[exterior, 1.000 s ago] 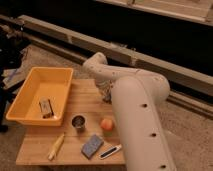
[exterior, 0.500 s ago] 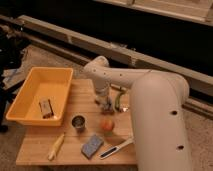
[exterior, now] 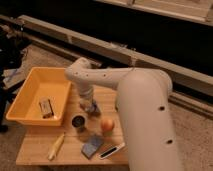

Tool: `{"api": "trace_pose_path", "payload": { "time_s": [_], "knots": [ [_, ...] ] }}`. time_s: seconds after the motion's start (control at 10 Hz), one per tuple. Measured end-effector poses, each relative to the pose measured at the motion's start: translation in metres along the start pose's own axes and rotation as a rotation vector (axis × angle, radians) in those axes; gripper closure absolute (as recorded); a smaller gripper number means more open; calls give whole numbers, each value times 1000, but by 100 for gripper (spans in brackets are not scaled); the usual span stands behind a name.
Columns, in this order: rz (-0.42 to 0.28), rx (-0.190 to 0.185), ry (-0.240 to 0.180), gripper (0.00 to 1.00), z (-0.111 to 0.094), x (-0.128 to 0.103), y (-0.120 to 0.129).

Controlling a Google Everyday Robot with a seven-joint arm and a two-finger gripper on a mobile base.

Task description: Wipe table surface with towel

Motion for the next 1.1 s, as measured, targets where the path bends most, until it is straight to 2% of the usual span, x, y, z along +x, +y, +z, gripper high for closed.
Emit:
{"api": "trace_pose_path", "payload": {
  "time_s": [0.2,0.3,0.5,0.6,0.7,0.9,1.1],
  "knots": [
    [-26,-16,5,82,-2,33,-10],
    [-4,-32,14,71,-3,46,-7],
    [66,-67,32,53,-8,52,14],
    [123,-91,49,41,-15,53,35],
    [156,-103,56,36,-18,53,46],
    [240,-121,82,34,-25,49,74],
    [306,-125,77,34,-21,17,90]
  ]
}}
